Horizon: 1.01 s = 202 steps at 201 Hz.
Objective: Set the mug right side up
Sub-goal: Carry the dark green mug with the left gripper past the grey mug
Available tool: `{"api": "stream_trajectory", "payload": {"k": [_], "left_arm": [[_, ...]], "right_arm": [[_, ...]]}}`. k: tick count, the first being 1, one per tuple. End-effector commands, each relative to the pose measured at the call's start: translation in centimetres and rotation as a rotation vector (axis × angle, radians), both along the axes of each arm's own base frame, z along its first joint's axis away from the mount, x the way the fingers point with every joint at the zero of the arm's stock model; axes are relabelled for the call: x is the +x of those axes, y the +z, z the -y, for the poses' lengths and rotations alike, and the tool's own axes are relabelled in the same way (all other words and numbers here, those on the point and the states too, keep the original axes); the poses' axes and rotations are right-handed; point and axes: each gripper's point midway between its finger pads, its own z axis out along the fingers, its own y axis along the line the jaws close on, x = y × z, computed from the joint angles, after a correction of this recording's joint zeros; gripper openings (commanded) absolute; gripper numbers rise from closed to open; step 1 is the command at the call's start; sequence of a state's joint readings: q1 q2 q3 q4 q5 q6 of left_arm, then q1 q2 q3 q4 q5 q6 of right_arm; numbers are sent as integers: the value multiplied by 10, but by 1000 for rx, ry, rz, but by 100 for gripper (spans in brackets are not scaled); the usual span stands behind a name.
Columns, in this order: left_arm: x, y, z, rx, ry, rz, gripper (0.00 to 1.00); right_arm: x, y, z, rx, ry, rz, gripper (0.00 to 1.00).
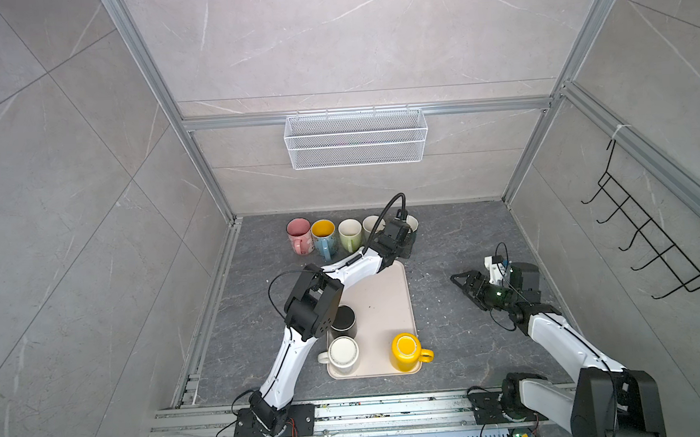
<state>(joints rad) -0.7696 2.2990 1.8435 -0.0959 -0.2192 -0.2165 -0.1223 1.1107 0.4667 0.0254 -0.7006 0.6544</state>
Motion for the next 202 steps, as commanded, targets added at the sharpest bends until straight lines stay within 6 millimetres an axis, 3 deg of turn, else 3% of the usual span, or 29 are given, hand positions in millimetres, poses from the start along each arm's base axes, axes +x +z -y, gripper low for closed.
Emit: {"api": "stream_trajectory", "payload": {"k": [1,130,202], "left_arm": [[26,62,9,-102,46,151,0],[37,49,-5,-107,107,104,0],[33,42,-7,-88,97,83,34]], "right_arm": [[-5,-6,-1,-4,15,-7,82],[-6,-10,-3,7,25,-20,82],[-6,-11,-3,7,26,-24,82]]}}
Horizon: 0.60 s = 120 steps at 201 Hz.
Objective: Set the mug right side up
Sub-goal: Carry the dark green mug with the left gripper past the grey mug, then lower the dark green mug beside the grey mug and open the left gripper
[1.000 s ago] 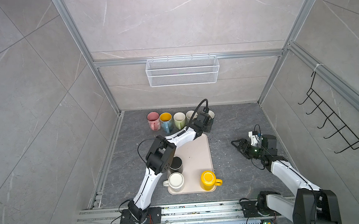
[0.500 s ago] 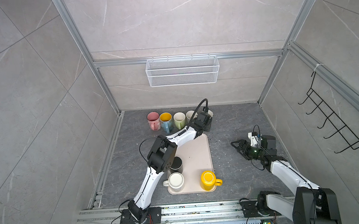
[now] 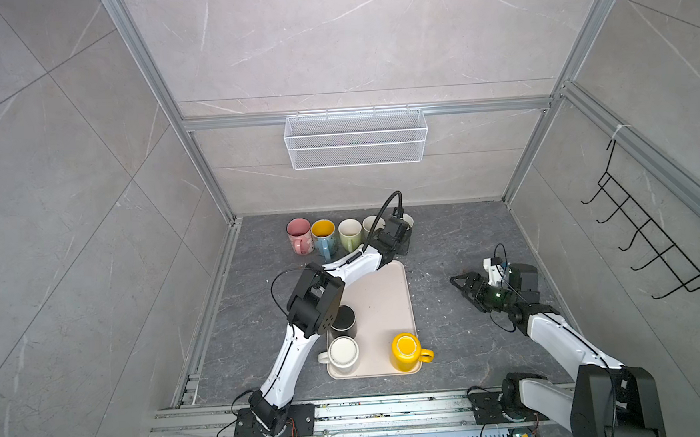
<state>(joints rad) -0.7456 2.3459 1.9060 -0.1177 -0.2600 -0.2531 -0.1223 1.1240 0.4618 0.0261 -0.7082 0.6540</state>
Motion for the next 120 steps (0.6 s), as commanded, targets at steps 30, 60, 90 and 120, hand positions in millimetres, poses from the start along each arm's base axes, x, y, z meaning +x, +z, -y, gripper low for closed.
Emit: {"api": "stream_trajectory", "payload": {"k": [30,60,90,120], "left_arm": [[9,48,3,-85,9,82,44],[2,62,-1,-105,3,94,54],[-6,91,-12,-135,11,149,60],[-19,126,-30,-162,33,220,62]], "right_arm": [[-4,-7,-2,2,22,-10,82],[-4,-6,-2,4,22,-13,82],[-3,-1,-3,12,23,-9,82],[-4,6,-4,18,24,0,82]]}}
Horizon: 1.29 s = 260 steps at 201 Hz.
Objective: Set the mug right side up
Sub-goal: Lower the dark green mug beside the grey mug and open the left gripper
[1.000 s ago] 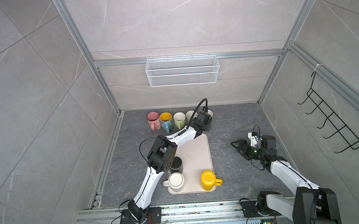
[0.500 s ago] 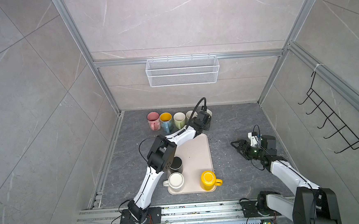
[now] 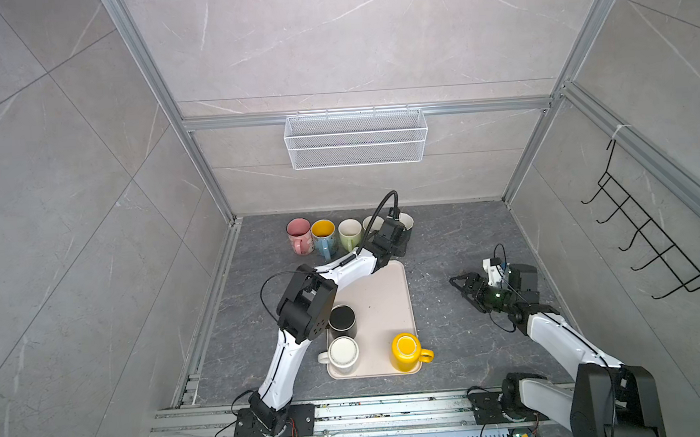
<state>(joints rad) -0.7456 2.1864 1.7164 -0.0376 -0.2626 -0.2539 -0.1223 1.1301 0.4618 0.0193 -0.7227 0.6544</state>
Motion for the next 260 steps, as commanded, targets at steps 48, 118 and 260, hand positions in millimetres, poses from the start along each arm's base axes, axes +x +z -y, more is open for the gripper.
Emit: {"api": "stream_trajectory", "payload": {"k": [48,118,260], "left_arm": [[-28,144,-37,-181,27,265,63],[-82,188,-68,-216,16,363,65],[-150,209,-151,-132,186,469,67]], "right_arm": [[-8,20,-4,3,10,11,82],[-28,29,-27,-27,52,-12,82],[-97,-25,-72,124,-81,-506,64]]}}
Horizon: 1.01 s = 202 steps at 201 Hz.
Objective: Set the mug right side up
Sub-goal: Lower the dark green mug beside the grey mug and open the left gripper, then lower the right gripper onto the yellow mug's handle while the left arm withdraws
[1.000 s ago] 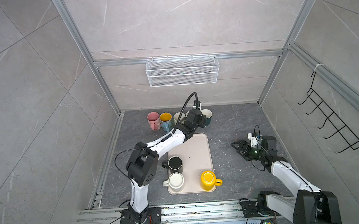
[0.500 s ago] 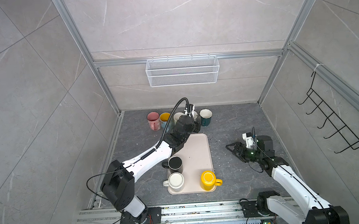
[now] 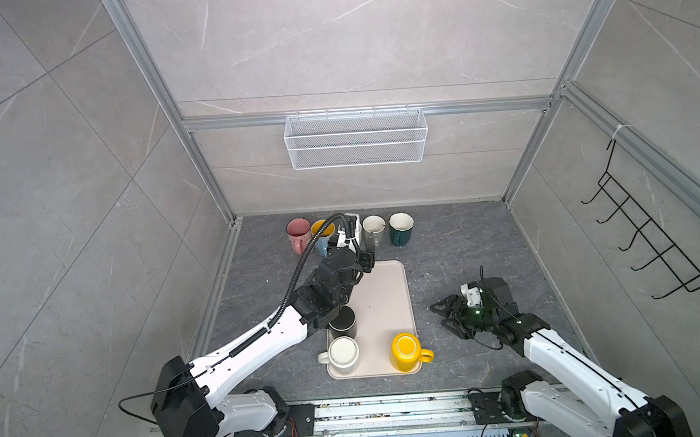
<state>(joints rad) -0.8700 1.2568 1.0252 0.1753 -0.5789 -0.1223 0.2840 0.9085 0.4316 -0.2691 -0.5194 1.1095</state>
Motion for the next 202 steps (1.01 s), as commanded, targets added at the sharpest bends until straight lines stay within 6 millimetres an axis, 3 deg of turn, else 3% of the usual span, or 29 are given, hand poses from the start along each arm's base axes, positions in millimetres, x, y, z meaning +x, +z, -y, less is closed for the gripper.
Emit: {"api": "stream_trajectory", "payload": {"k": [1,51,95,150,202], "left_arm": [[-2,11,-16,-17,58,25,67],[-5,1,-31,4,110,4,69],[-9,-4,-41,-2,139,-1,70],[-9,-9,-45,2,161,-13,71],[-9,-11,-50,6,182,-16,72]], "right_arm": [[-18,-11,4,14,-78,-145,64],[-47,-20,7,38,-159,-318,65],[-74,-11,14,-18,-156,-441,73],[-81,-8,4,24,-166,-514,78],[-74,-10,-13,87,-190,-528,81]]}}
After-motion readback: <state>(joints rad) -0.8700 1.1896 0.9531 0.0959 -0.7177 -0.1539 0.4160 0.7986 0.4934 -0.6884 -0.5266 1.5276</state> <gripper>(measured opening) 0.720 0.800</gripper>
